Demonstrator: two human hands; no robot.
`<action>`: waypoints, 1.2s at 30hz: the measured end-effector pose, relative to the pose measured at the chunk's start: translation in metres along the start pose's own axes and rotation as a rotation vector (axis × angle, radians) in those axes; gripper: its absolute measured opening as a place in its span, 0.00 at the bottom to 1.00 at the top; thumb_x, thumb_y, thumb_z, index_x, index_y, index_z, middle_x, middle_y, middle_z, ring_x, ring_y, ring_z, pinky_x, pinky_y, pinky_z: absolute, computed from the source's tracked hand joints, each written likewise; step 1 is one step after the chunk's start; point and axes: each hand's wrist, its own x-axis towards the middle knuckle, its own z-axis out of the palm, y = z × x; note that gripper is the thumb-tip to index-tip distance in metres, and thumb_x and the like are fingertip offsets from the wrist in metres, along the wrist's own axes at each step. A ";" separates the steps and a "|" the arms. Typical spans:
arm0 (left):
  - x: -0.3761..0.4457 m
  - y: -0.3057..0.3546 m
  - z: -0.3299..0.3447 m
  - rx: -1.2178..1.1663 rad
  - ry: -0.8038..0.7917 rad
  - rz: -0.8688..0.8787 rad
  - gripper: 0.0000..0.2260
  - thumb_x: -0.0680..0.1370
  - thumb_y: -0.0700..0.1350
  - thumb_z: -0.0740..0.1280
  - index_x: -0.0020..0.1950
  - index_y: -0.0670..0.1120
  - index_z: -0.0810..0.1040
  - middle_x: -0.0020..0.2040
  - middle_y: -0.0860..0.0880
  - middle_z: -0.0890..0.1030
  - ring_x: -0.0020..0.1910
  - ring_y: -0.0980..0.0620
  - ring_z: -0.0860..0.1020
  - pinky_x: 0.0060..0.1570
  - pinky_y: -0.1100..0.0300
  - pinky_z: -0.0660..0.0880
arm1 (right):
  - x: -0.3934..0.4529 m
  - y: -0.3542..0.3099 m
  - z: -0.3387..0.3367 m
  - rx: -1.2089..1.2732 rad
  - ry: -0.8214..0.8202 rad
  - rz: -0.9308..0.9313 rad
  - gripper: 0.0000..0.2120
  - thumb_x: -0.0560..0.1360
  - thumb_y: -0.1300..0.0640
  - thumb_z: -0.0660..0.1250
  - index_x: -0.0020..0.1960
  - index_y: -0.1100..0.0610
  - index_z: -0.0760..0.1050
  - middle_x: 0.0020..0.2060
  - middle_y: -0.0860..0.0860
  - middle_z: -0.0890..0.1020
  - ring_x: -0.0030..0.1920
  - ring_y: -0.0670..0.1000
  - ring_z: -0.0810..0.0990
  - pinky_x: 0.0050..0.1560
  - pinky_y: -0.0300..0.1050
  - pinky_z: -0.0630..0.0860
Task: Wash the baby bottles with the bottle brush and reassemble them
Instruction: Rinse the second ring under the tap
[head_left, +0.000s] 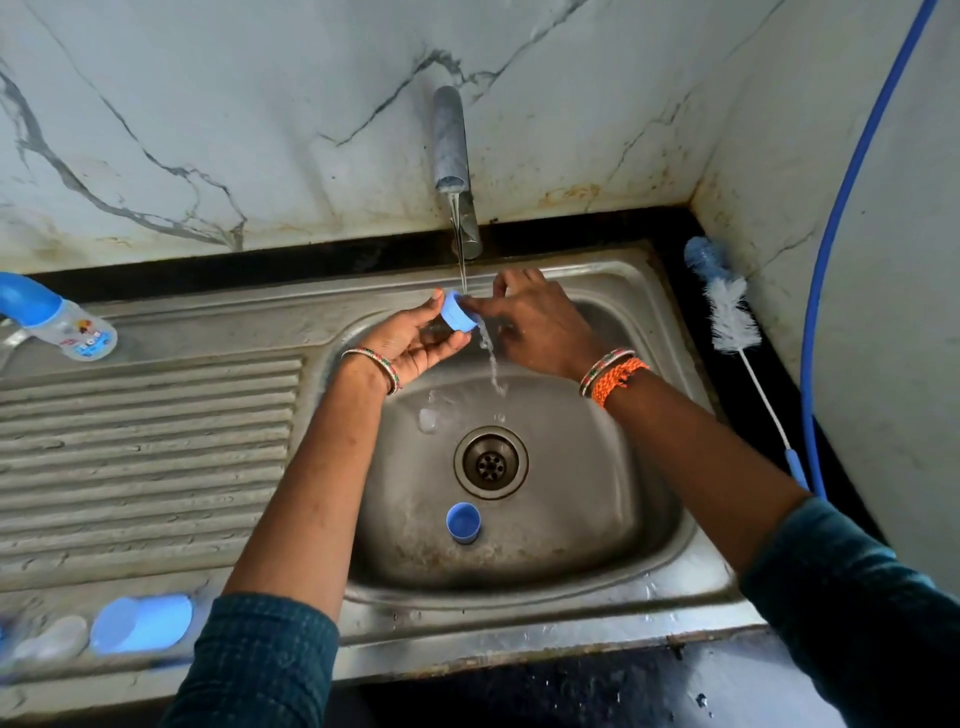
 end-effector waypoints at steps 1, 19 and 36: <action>0.001 0.000 0.001 -0.014 -0.002 -0.007 0.11 0.79 0.47 0.64 0.53 0.40 0.78 0.47 0.38 0.79 0.40 0.46 0.81 0.35 0.62 0.80 | -0.001 -0.003 0.001 -0.012 -0.002 -0.011 0.30 0.70 0.63 0.65 0.71 0.47 0.69 0.49 0.57 0.73 0.50 0.56 0.70 0.41 0.48 0.67; -0.002 -0.026 0.016 -0.051 -0.096 0.070 0.13 0.82 0.43 0.54 0.49 0.38 0.75 0.38 0.42 0.83 0.37 0.48 0.83 0.44 0.58 0.80 | 0.020 -0.014 0.000 0.837 0.053 0.246 0.15 0.72 0.65 0.71 0.57 0.61 0.75 0.54 0.53 0.80 0.58 0.52 0.78 0.58 0.44 0.75; 0.012 -0.016 0.023 0.866 0.394 0.839 0.16 0.77 0.43 0.65 0.29 0.41 0.71 0.25 0.41 0.75 0.21 0.47 0.75 0.20 0.57 0.70 | 0.032 -0.027 -0.018 0.938 -0.175 0.461 0.29 0.80 0.37 0.46 0.39 0.55 0.75 0.31 0.53 0.79 0.31 0.49 0.78 0.31 0.43 0.77</action>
